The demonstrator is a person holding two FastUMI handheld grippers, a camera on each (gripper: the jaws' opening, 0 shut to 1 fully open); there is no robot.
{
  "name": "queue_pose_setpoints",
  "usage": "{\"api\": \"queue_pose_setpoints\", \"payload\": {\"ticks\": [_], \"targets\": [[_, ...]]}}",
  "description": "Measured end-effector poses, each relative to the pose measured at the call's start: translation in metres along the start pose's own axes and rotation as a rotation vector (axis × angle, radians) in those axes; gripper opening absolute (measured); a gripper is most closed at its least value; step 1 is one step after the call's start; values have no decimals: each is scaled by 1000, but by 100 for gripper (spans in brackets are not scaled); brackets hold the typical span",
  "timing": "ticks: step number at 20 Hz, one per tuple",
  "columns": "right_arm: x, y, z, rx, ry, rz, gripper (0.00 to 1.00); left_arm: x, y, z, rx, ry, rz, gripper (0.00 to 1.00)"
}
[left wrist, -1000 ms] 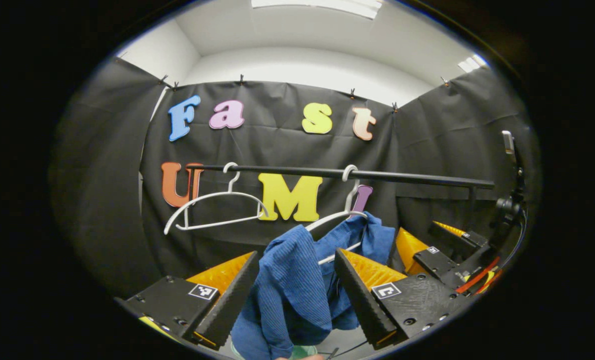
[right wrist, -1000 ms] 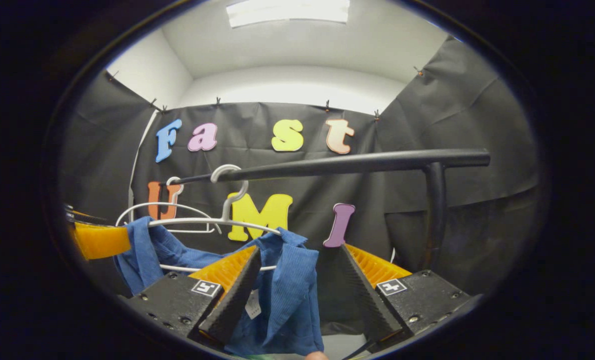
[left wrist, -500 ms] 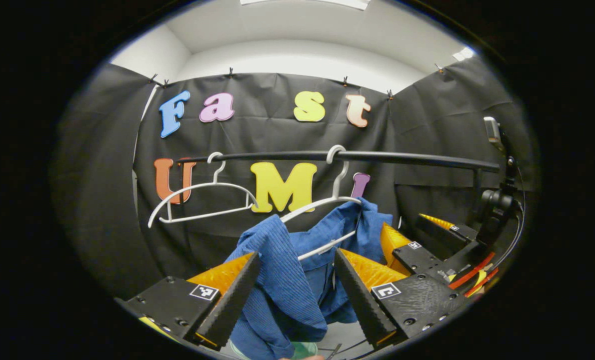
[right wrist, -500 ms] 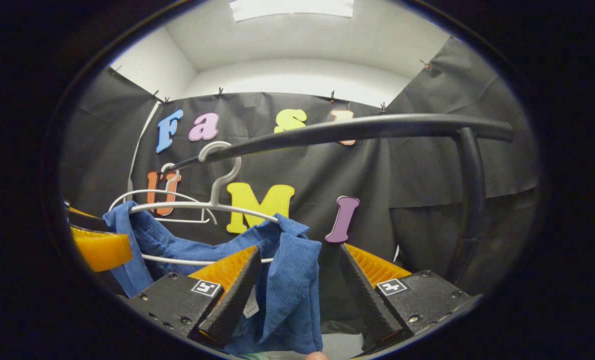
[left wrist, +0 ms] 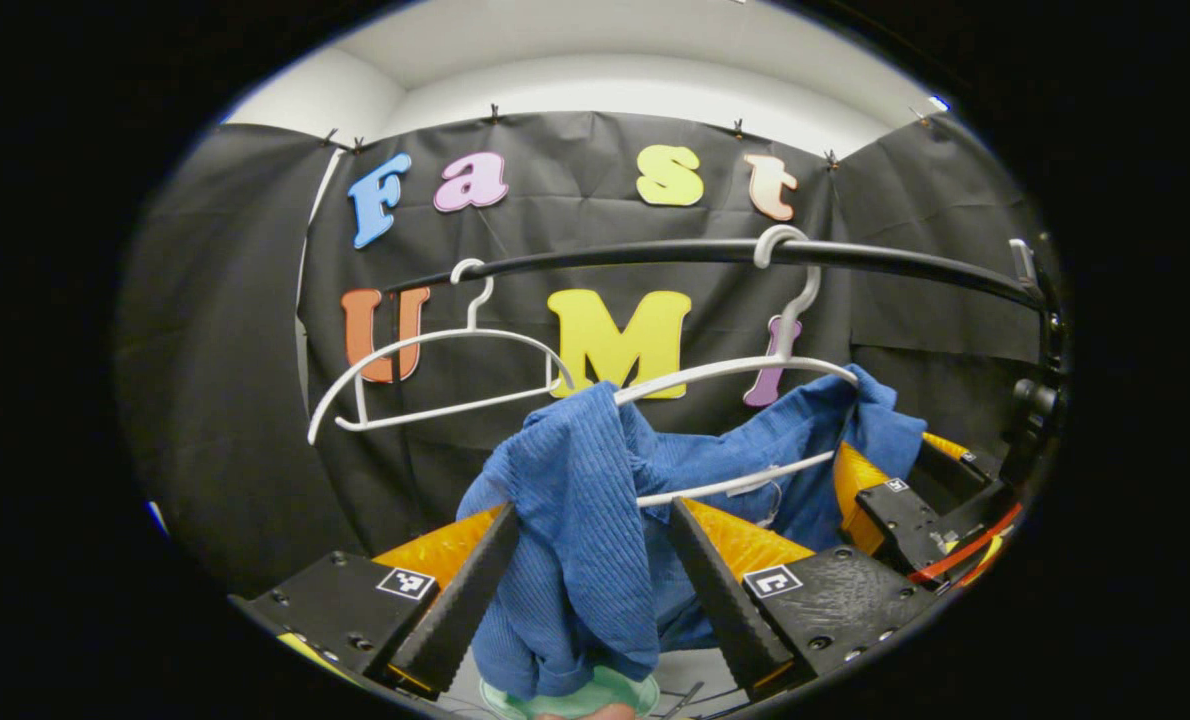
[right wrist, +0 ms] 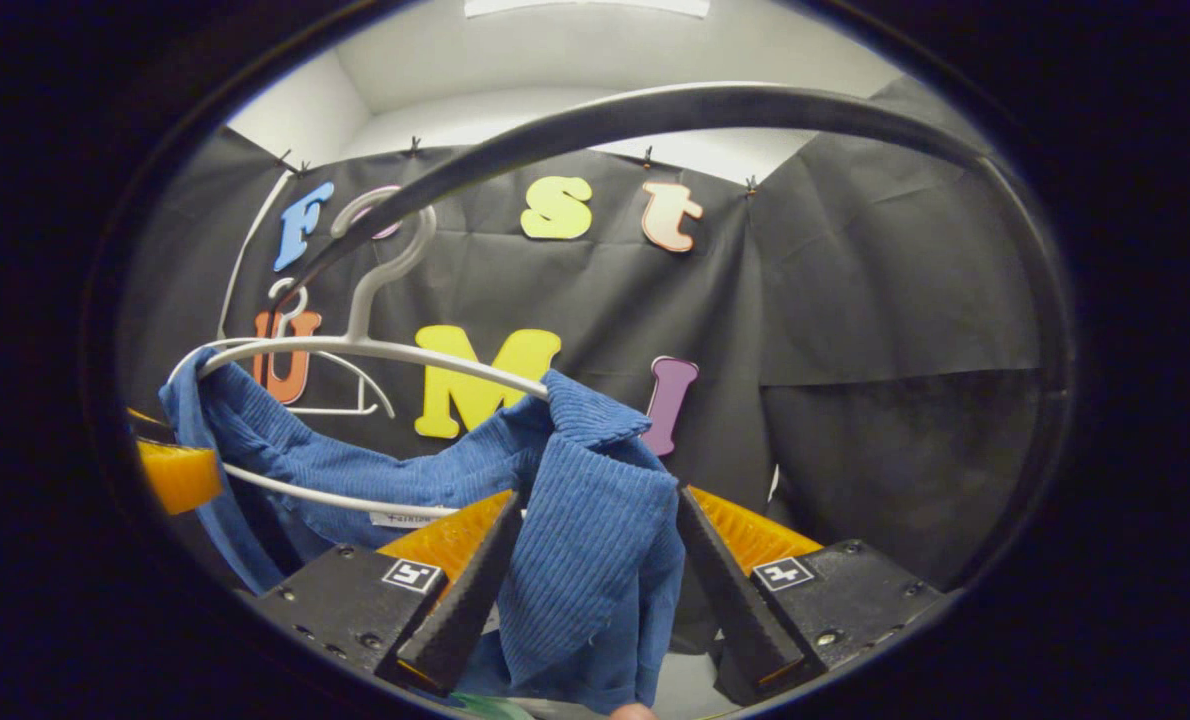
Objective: Grasp the clothes on the hanger with both hands and then place them into the laundry hamper below.
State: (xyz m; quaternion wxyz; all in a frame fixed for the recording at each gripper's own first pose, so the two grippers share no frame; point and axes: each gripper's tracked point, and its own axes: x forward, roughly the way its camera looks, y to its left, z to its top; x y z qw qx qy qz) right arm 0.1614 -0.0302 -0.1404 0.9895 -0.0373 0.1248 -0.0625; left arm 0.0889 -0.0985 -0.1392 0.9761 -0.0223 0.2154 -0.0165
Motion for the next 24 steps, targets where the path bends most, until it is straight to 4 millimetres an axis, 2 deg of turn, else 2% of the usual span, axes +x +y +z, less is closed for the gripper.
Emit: {"api": "queue_pose_setpoints", "payload": {"ticks": [1, 2, 4, 6, 8, 9, 12, 13, 15, 17, 19, 21, 22, 23, 24], "targets": [[1, 1, -7, 0, 21, 0, 98, 6, 3, -1, -11, 5, 9, 100], [2, 0, -12, 3, 38, -4, 98, 12, 7, -1, -22, 6, 31, 92], [1, -3, -14, 29, 42, -5, 94, 20, 10, 3, -50, -19, 48, 94], [1, -6, -18, 49, 49, -6, 84, 28, 9, 5, -47, -23, 56, 96], [3, -11, -19, 46, 50, -15, 75, 32, 12, 8, -26, -42, 71, 89], [4, -14, -21, 42, 53, -19, 65, 34, 13, 8, -18, -48, 76, 87], [4, -19, -20, 34, 56, -26, 53, 34, 22, 11, -3, -65, 105, 67], [5, -21, -21, 30, 53, -28, 45, 33, 27, 11, 0, -74, 120, 55], [5, -27, -20, 21, 52, -30, 29, 32, 23, 13, 0, -77, 98, 30], [4, -31, -22, 14, 62, -27, 19, 29, 21, 14, 2, -79, 58, 3], [4, -35, -20, 24, 65, -58, 13, 23, 22, 19, 12, -79, 10, 5], [4, -34, -18, 39, 73, -88, 10, 16, 34, 31, 17, -89, -7, 5], [3, -34, -17, 39, 78, -99, 10, 15, 38, 36, 10, -86, -33, 10], [3, -36, -16, 26, 76, -114, 10, 12, 42, 40, 3, -82, -54, 5], [2, -38, -11, 9, 68, -125, 10, 8, 46, 45, 0, -74, -69, 5]]}}
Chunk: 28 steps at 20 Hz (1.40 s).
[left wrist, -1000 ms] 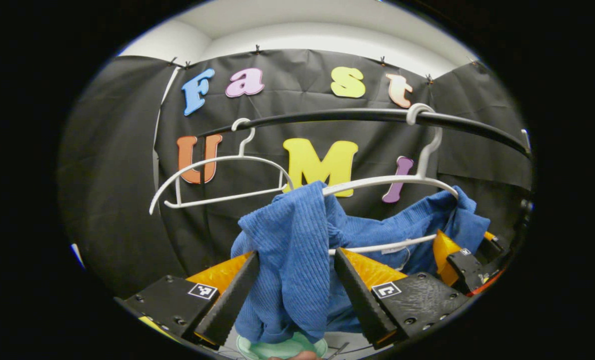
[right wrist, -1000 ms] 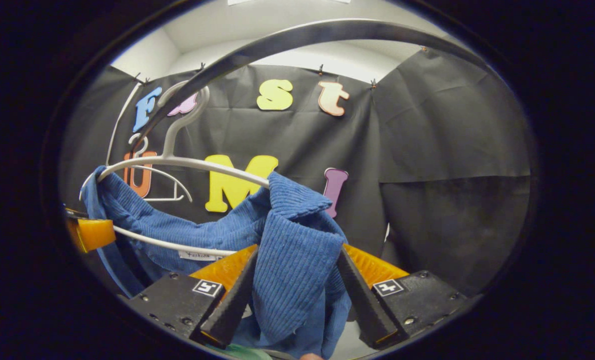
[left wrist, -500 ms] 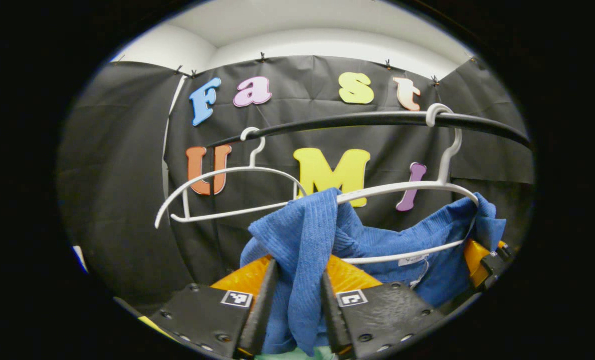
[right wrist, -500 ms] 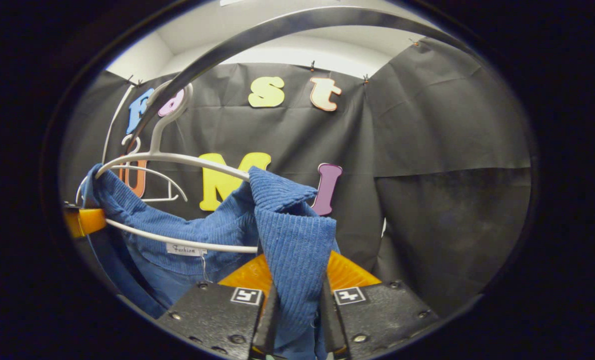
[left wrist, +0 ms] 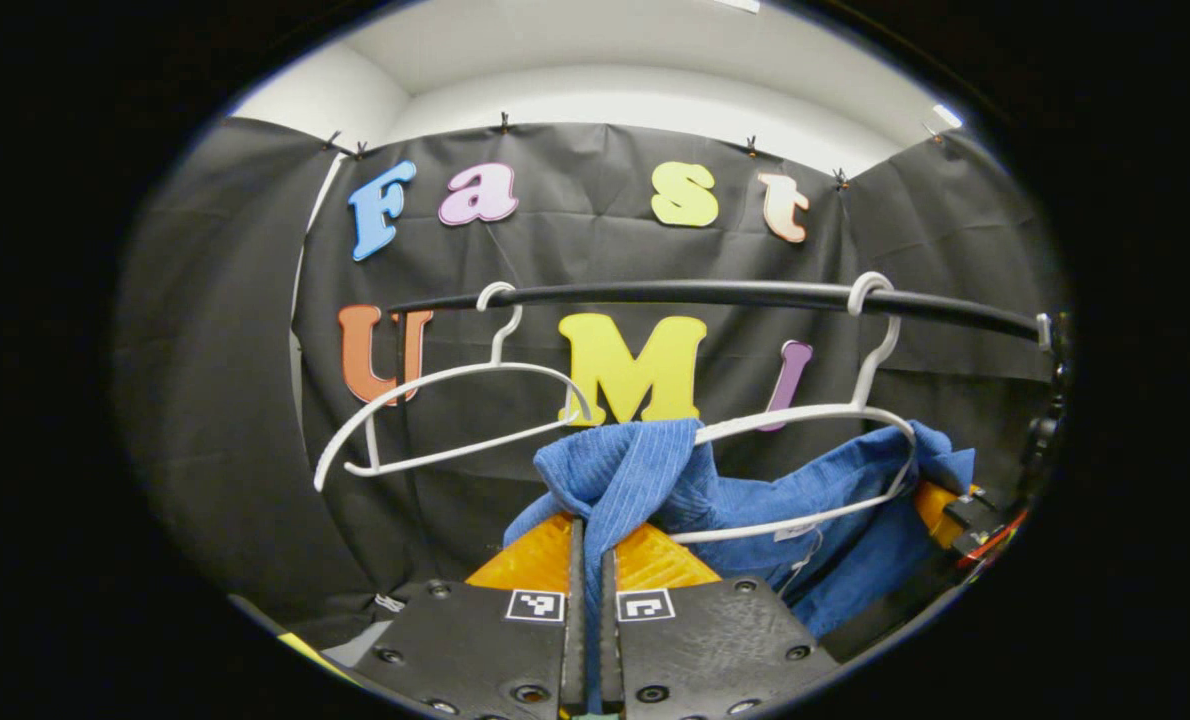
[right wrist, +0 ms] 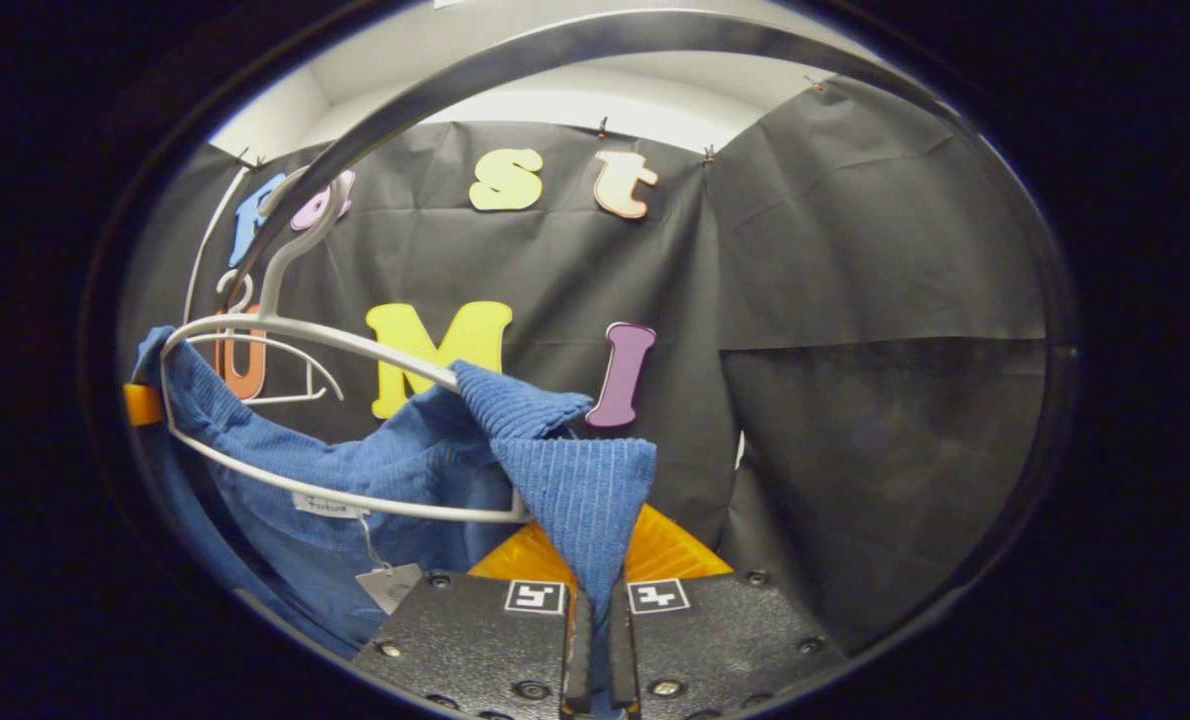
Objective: Grasp the clothes on the hanger with both hands and then place them into the laundry hamper below.
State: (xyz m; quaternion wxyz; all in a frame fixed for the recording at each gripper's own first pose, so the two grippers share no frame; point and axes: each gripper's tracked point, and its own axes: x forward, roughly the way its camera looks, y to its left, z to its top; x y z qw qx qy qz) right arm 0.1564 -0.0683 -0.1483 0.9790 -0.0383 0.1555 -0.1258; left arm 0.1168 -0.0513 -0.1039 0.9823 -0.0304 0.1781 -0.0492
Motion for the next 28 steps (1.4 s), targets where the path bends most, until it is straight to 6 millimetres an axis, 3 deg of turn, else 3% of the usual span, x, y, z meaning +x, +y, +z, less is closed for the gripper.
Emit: {"api": "queue_pose_setpoints", "payload": {"ticks": [3, 4, 8, 10, 11, 13, 14, 15, 16, 19, 23, 24, 26, 28], "targets": [[-2, -23, 7, -41, -18, -62, 10, -1, 10, 14, -14, 27, -63, 10], [-2, -30, 4, -42, -8, -79, 10, -3, 9, 16, -16, 45, -107, 5], [-1, -43, -17, -7, 55, -113, 10, -16, 8, 27, -21, 106, -257, 5], [0, -43, -20, -4, 63, -122, 10, -26, 8, 36, -24, 104, -316, 10], [-2, -43, -19, -2, 61, -122, 10, -31, 9, 42, -21, 101, -335, 6], [-3, -42, -11, 4, 48, -118, 10, -30, 16, 55, -1, 74, -326, 5], [-2, -42, -6, 3, 39, -118, 10, -29, 22, 59, 3, 70, -313, 10], [-5, -41, 0, -1, 24, -120, 10, -33, 22, 61, 12, 64, -312, 1], [-7, -39, 4, -7, 22, -120, 10, -34, 22, 64, 18, 58, -314, 10], [-7, -37, 0, 6, 35, -108, 10, -39, 25, 79, -19, 30, -344, 5], [-5, -37, -4, 5, 37, -92, 10, -39, 38, 97, -123, 15, -351, 5], [-5, -36, -4, 2, 38, -89, 10, -39, 39, 98, -138, 26, -358, 10], [-6, -30, -7, -3, 39, -67, 10, -32, 66, 95, -113, 53, -296, 10], [-6, -24, -9, -27, 47, -49, 10, -18, 77, 89, -113, 90, -301, 6]]}}
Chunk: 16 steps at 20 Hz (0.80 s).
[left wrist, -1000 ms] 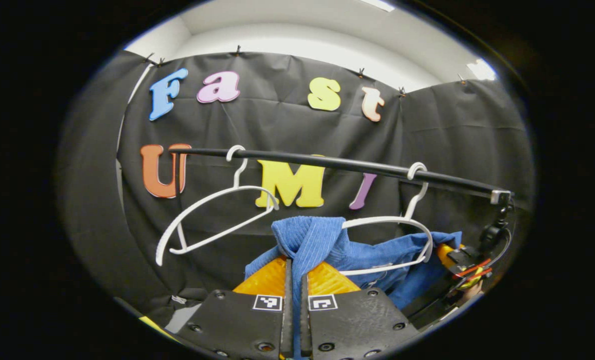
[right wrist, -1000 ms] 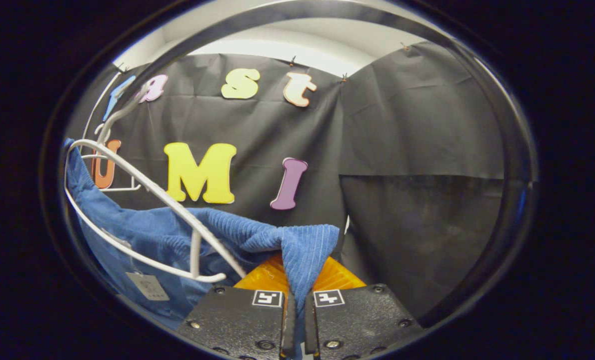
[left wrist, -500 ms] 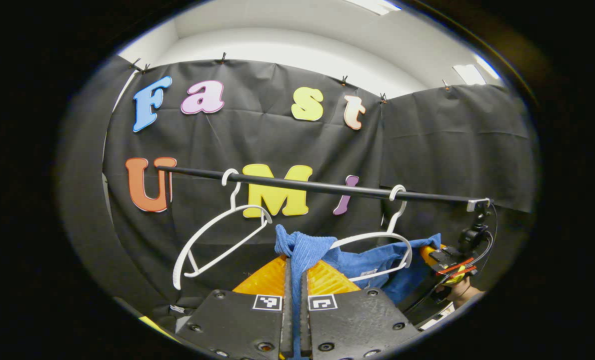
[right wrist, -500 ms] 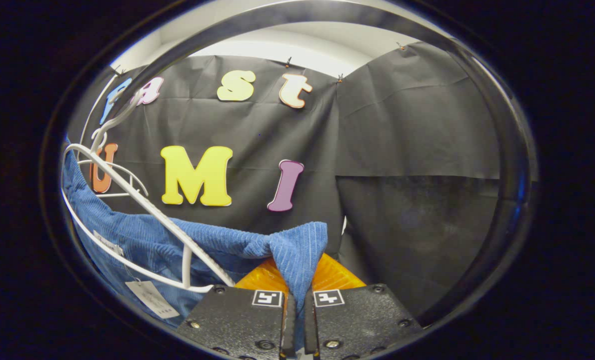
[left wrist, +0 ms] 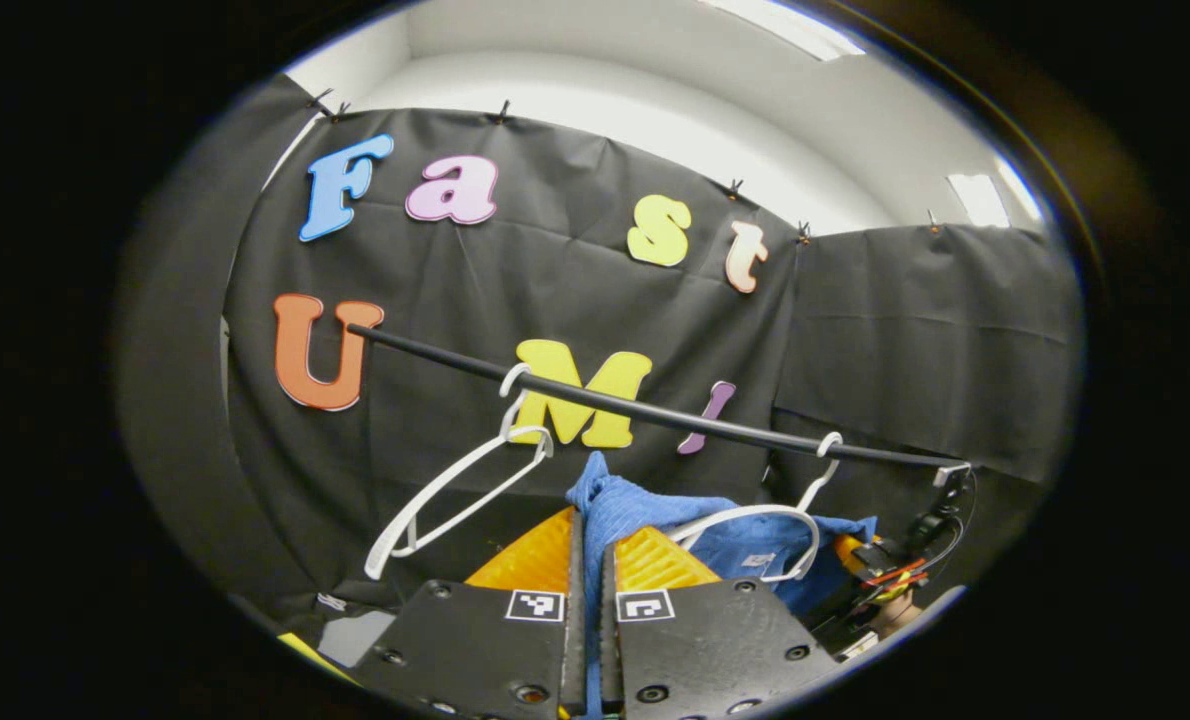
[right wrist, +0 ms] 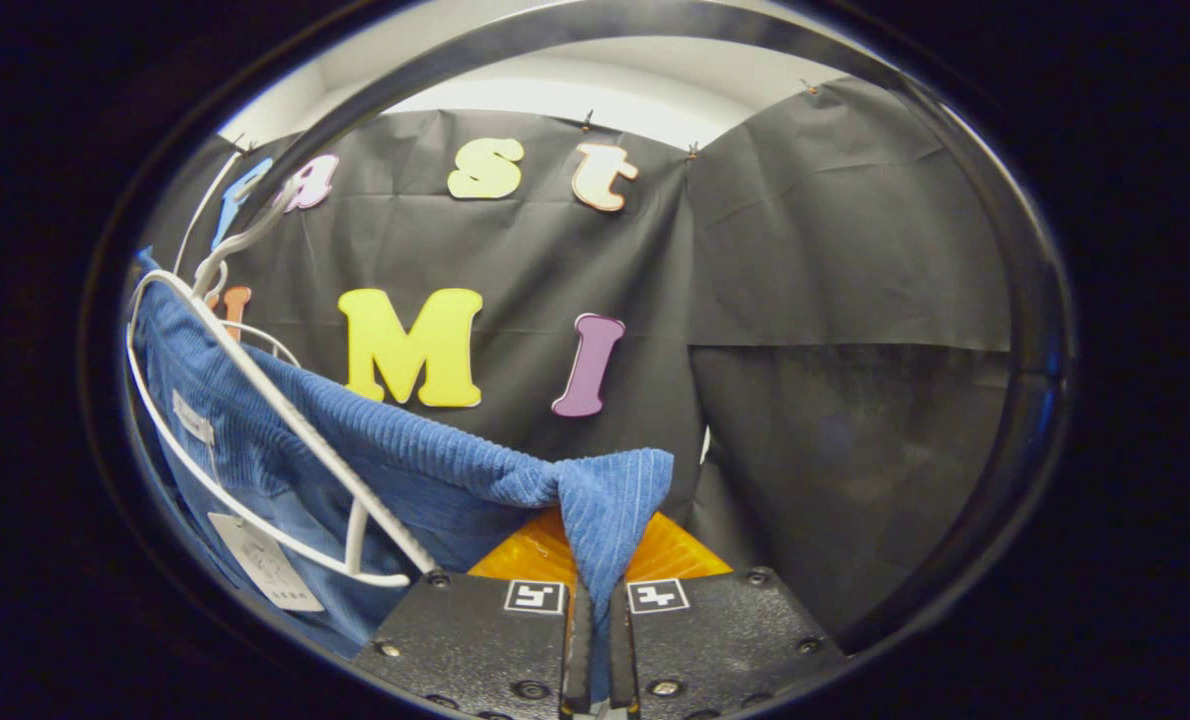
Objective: Grasp the clothes on the hanger with both hands and then place them into the laundry hamper below.
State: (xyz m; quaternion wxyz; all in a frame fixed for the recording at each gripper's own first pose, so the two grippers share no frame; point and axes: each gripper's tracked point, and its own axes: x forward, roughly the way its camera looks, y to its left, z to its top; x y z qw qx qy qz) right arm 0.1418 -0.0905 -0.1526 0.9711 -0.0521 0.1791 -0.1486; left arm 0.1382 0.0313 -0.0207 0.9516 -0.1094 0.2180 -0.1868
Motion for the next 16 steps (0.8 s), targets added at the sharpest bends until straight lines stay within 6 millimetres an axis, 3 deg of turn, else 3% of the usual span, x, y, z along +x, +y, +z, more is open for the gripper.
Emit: {"api": "queue_pose_setpoints", "payload": {"ticks": [1, 2, 3, 5, 9, 10, 16], "targets": [[1, 1, 0, -3, 4, 0, 10, 2, 6, -7, -7, 18, -3, 10], [0, -2, -2, -2, 7, -2, 10, 6, 12, -13, -16, 39, 2, 5], [0, -2, -4, 0, 13, -3, 10, 9, 17, -19, -29, 57, 3, 10], [1, -4, -9, -7, 29, -11, 10, 17, 22, -32, -57, 85, -6, 6], [1, -3, -26, -9, 68, -16, 10, 23, 26, -68, -39, 145, 1, 10], [3, -2, -31, -12, 79, -20, 10, 24, 26, -77, -36, 157, -1, 5], [-1, 19, -64, -23, 151, 3, 10, 34, 21, -140, -34, 257, -17, 5]]}}
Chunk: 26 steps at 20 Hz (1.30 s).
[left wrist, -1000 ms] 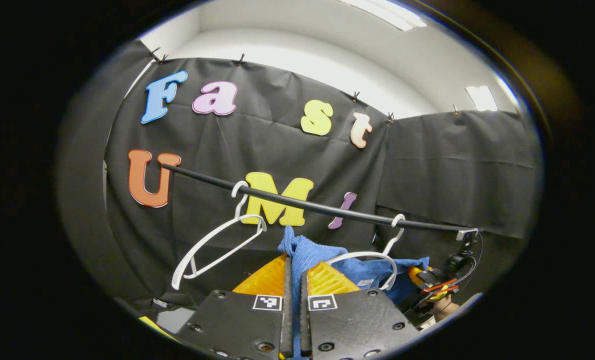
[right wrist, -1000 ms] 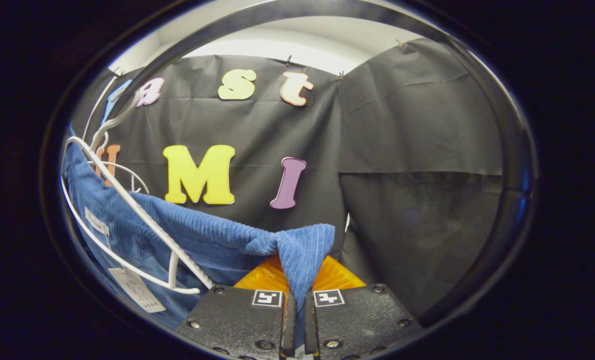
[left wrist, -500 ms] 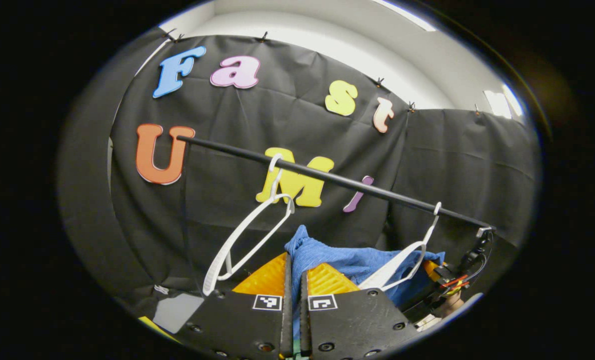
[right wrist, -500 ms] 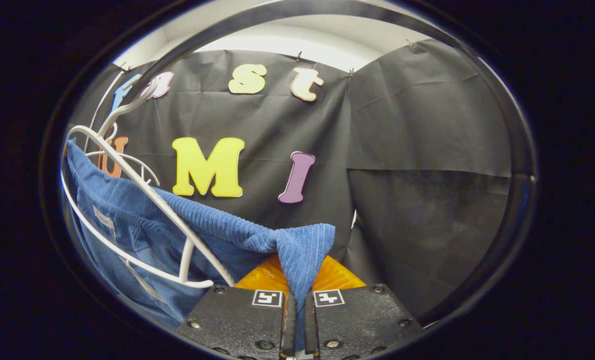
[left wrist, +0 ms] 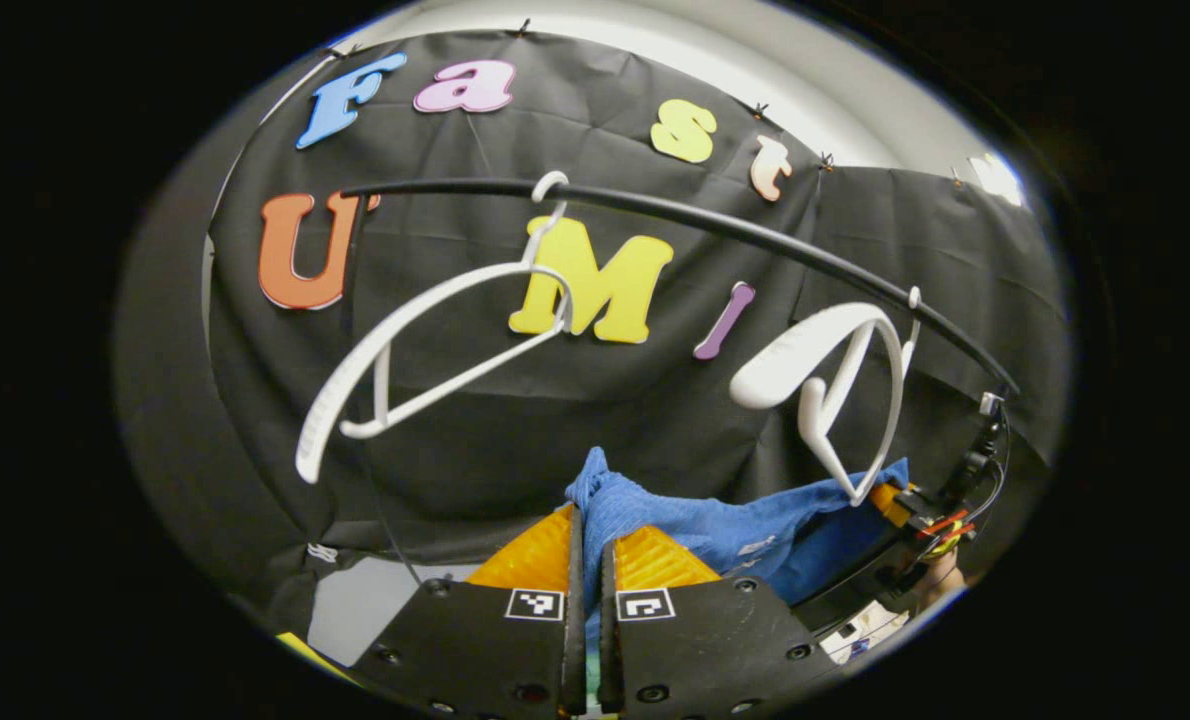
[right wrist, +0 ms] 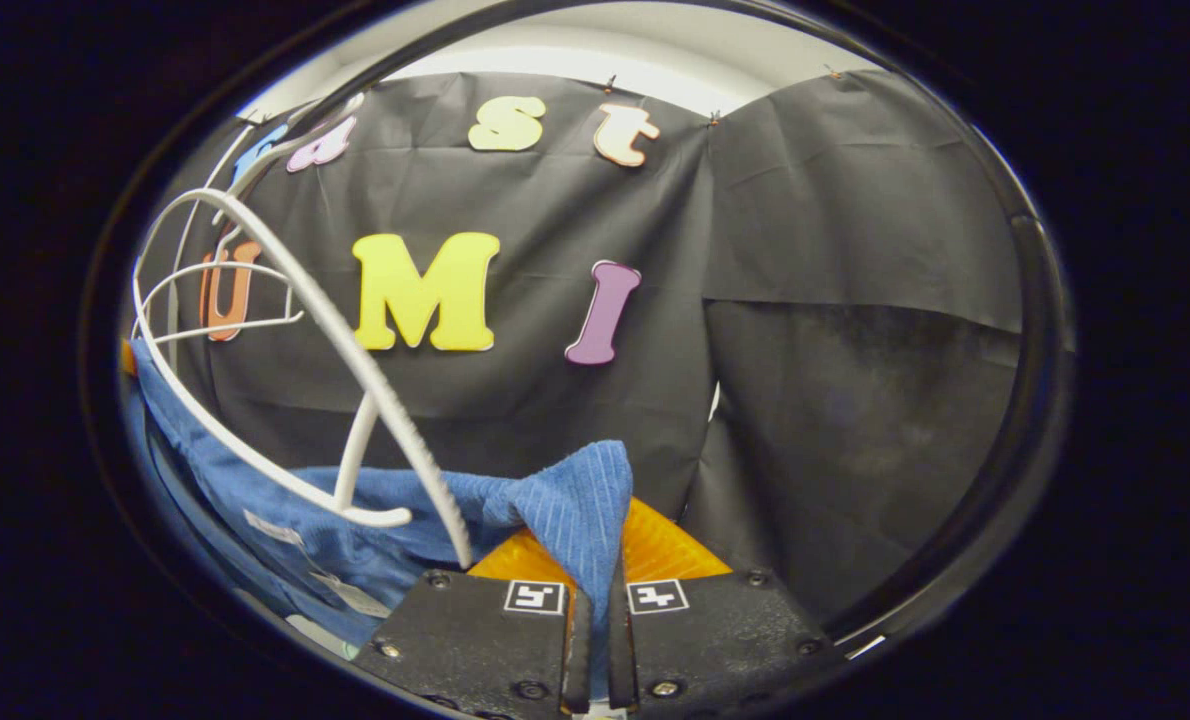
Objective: Grasp the clothes on the hanger with both hands and then place them into the laundry hamper below.
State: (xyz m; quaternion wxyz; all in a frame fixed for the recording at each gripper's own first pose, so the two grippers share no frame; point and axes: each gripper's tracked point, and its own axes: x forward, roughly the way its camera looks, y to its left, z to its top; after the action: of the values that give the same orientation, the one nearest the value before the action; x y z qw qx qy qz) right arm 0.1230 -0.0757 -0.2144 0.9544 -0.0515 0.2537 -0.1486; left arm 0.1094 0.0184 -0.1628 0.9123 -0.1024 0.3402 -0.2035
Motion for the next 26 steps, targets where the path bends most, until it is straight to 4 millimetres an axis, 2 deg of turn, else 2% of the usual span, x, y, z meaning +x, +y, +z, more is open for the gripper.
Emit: {"api": "queue_pose_setpoints", "payload": {"ticks": [1, 2, 4, 6, 7, 11, 12, 15, 22, 26], "targets": [[-4, 4, -4, 7, 16, 5, 10, 4, -1, -10, 2, 11, 0, 6], [-6, 7, -10, 18, 31, 10, 10, 7, -3, -18, 6, 21, -5, 10], [-12, 13, -23, 46, 69, 22, 10, 10, -12, -34, 27, 31, -16, 5], [-17, 19, -39, 70, 108, 32, 10, 12, -19, -47, 28, 45, -33, 10], [-20, 23, -46, 83, 127, 41, 10, 13, -23, -52, 17, 50, -43, 5], [-31, 47, -68, 127, 177, 87, 10, 15, -30, -72, -4, 73, -54, 5], [-36, 55, -76, 139, 190, 104, 10, 15, -32, -76, -1, 80, -55, 10], [-50, 79, -96, 158, 226, 152, 10, 18, -36, -93, 15, 100, -62, 5], [-84, 141, -108, 188, 250, 280, 10, 8, -75, -137, 9, 135, -142, 5], [-95, 175, -113, 210, 265, 358, 10, 7, -87, -156, -21, 154, -177, 5]]}}
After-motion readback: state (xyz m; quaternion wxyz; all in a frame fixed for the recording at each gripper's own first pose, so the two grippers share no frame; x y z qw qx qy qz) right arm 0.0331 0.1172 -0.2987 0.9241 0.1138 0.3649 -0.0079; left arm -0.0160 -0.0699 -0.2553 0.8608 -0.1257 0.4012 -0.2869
